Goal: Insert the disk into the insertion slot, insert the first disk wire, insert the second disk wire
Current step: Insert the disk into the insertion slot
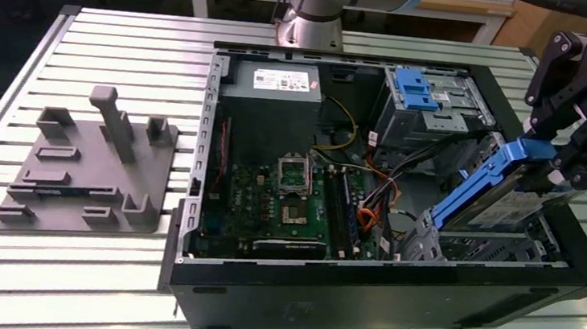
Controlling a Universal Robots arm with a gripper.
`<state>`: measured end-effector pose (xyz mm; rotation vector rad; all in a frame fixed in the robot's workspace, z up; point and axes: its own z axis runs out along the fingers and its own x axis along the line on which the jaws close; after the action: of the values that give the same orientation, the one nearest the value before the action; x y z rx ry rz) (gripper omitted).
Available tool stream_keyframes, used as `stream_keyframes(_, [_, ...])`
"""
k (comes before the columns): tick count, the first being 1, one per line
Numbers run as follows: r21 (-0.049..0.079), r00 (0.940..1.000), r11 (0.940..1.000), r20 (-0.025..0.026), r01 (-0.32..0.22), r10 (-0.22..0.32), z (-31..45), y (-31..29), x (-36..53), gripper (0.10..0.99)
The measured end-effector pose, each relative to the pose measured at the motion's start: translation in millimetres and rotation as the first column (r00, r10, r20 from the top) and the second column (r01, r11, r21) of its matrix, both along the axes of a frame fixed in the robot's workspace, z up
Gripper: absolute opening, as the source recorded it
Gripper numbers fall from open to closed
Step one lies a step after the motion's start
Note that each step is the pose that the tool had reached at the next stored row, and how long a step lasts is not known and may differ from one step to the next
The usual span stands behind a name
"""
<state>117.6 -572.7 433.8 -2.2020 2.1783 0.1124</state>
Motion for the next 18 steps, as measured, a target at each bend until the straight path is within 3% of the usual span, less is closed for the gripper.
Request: stream_keyframes(18, [0.0, 1.0, 1.0, 0.0, 0.0, 0.0, -26.8, -0.2, 0.1, 0.365])
